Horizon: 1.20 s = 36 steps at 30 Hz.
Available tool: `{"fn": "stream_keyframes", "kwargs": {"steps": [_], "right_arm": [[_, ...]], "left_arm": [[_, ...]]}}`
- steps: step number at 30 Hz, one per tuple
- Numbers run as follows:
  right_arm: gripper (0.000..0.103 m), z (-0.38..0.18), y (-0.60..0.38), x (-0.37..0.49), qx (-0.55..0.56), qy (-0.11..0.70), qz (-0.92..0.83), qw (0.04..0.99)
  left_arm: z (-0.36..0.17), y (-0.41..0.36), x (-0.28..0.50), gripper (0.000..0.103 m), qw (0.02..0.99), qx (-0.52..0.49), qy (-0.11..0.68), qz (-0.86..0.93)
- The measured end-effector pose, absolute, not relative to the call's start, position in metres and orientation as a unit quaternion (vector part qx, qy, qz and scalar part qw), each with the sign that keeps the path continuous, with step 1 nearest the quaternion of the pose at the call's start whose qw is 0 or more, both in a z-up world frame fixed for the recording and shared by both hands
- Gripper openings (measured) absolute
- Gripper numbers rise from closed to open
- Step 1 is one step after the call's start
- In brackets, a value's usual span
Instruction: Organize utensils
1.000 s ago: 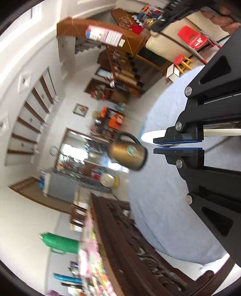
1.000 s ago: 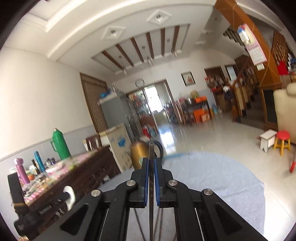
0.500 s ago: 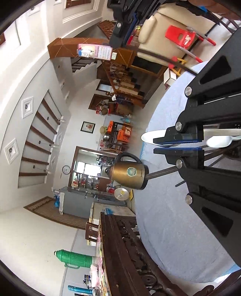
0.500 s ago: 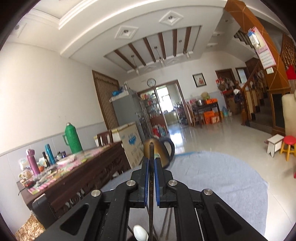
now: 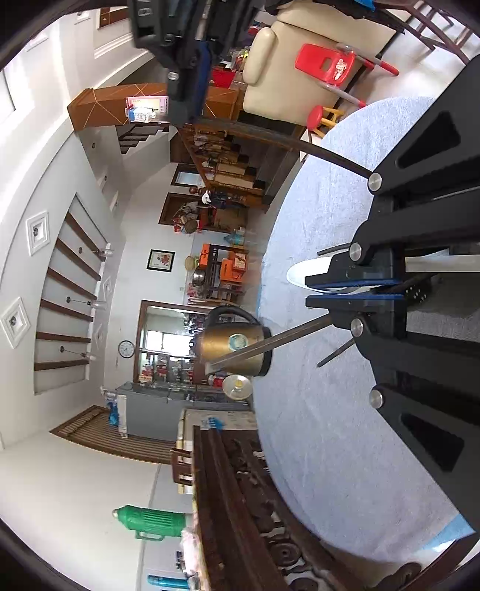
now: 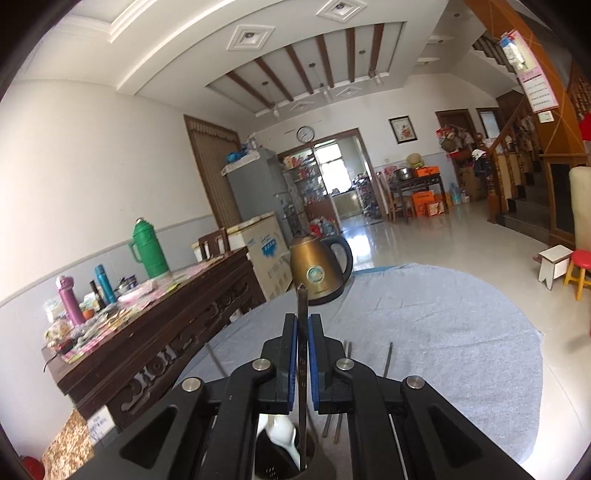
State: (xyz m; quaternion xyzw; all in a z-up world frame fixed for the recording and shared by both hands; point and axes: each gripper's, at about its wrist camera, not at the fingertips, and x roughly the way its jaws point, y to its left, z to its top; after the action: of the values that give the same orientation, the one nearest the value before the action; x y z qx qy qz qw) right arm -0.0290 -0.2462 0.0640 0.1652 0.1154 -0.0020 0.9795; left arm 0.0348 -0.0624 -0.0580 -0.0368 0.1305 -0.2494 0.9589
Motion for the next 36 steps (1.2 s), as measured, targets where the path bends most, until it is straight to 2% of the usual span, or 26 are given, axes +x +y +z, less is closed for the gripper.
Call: {"fn": "stream_keyframes", "kwargs": {"steps": [2, 3, 4, 5, 6, 7, 13, 17, 21, 26, 31, 36], "right_arm": [[0.009, 0.063, -0.245, -0.029, 0.172, 0.128, 0.012, 0.977], [0.015, 0.062, -0.245, -0.030, 0.174, 0.136, 0.017, 0.975], [0.026, 0.061, -0.245, -0.031, 0.175, 0.139, 0.018, 0.975], [0.032, 0.061, -0.245, -0.034, 0.178, 0.138, 0.018, 0.974], [0.048, 0.061, -0.247, -0.037, 0.183, 0.135, 0.019, 0.974], [0.055, 0.061, -0.248, -0.040, 0.186, 0.132, 0.018, 0.973], [0.055, 0.058, -0.272, -0.062, 0.209, 0.095, -0.036, 0.973], [0.054, 0.044, -0.303, -0.059, 0.249, 0.117, -0.064, 0.959], [0.054, 0.026, -0.326, -0.052, 0.271, 0.141, -0.092, 0.948], [0.053, -0.004, -0.349, -0.037, 0.304, 0.183, -0.105, 0.929], [0.053, -0.022, -0.354, -0.024, 0.300, 0.211, -0.107, 0.924], [0.053, -0.042, -0.356, -0.010, 0.301, 0.243, -0.095, 0.917]], "left_arm": [[-0.049, -0.056, 0.030, 0.008, 0.960, -0.033, 0.122, -0.249], [-0.045, -0.051, 0.027, 0.016, 0.961, -0.031, 0.116, -0.247], [-0.043, -0.051, 0.025, 0.020, 0.962, -0.030, 0.112, -0.246], [-0.040, -0.047, 0.022, 0.032, 0.963, -0.029, 0.107, -0.245], [-0.037, -0.043, 0.018, 0.038, 0.965, -0.026, 0.101, -0.241], [-0.036, -0.041, 0.013, 0.039, 0.967, -0.021, 0.096, -0.235], [-0.040, -0.010, 0.020, 0.053, 0.971, -0.050, 0.125, -0.195], [-0.051, 0.010, 0.040, 0.055, 0.966, -0.077, 0.169, -0.178], [-0.062, 0.026, 0.061, 0.063, 0.960, -0.106, 0.206, -0.156], [-0.083, 0.040, 0.086, 0.063, 0.949, -0.115, 0.262, -0.131], [-0.108, 0.065, 0.114, 0.063, 0.909, -0.126, 0.382, -0.106], [-0.144, 0.112, 0.128, 0.063, 0.844, -0.247, 0.472, -0.068]]}}
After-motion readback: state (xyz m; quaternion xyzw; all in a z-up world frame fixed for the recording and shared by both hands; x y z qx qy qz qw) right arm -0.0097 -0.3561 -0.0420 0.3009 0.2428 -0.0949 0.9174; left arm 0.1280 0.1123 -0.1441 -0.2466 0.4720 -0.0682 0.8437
